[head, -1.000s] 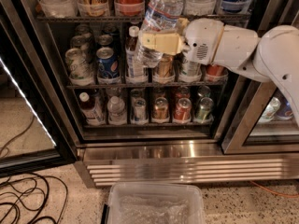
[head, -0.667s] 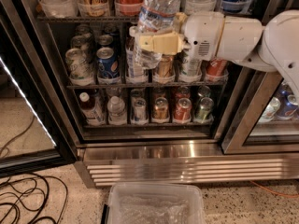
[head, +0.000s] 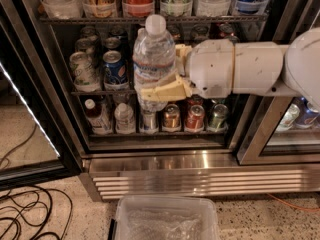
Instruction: Pick water bottle from bottom shelf of fridge
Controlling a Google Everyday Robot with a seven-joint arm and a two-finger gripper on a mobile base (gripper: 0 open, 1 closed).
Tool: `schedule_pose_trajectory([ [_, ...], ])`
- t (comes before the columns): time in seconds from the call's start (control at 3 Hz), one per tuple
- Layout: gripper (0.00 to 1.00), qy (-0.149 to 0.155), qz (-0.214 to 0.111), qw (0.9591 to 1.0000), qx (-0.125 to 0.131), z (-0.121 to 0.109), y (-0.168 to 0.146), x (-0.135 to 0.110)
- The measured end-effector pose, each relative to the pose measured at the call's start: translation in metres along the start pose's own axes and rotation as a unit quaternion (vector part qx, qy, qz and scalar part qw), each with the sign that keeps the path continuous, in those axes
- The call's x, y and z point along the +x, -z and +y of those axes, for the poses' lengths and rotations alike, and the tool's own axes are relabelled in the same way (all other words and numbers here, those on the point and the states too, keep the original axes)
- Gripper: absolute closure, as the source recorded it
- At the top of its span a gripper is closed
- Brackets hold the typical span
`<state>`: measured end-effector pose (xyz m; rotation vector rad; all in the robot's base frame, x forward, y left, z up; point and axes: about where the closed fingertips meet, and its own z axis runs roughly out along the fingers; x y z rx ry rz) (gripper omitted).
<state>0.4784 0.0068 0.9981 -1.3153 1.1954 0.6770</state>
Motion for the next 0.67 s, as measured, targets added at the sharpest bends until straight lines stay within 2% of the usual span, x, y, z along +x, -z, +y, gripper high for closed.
schedule_pose_trajectory([
  [0.33,1.00,0.025,0.014,0.9996,0.000,0.035,-0.003,0.007],
  [0.67,1.00,0.036,0.006,0.9992,0.016,0.054,0.001,0.008],
])
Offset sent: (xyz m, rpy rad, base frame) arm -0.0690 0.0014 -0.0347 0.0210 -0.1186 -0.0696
